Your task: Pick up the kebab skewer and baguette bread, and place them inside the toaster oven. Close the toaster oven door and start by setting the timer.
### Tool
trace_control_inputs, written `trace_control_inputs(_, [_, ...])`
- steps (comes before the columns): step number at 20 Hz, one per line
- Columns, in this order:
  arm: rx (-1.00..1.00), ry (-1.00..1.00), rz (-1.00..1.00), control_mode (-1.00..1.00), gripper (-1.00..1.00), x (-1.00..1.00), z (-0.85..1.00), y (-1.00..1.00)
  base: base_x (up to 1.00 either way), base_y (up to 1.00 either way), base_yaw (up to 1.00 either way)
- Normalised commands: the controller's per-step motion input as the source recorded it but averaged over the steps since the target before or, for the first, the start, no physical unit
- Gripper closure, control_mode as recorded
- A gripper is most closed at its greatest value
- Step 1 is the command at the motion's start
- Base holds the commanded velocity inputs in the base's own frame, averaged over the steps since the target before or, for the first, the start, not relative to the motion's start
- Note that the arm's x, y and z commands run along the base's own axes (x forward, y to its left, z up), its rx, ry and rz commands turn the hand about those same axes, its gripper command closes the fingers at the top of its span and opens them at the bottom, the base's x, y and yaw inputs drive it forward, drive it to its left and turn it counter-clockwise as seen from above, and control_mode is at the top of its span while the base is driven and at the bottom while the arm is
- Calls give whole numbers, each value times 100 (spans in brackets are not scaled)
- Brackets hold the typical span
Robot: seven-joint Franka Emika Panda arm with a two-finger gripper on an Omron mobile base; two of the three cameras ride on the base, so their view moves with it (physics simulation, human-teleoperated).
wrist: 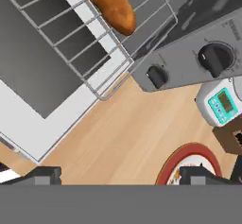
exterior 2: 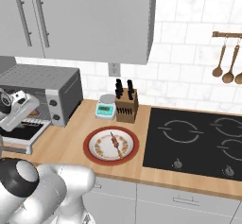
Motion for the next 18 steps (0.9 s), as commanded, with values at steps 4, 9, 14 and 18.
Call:
trace_control_inputs(4, [0,19,-30,-100,-100,-7,4,-100,0,0,0])
trace_control_inputs(9, [0,24,-23,-100,-100,4,0,-100,0,0,0])
trace_control_inputs(14, [0,20,-11,-100,-100,16,0,-100,0,0,0])
trace_control_inputs(18, [0,2,0,-100,-100,0,0,-100,0,0,0])
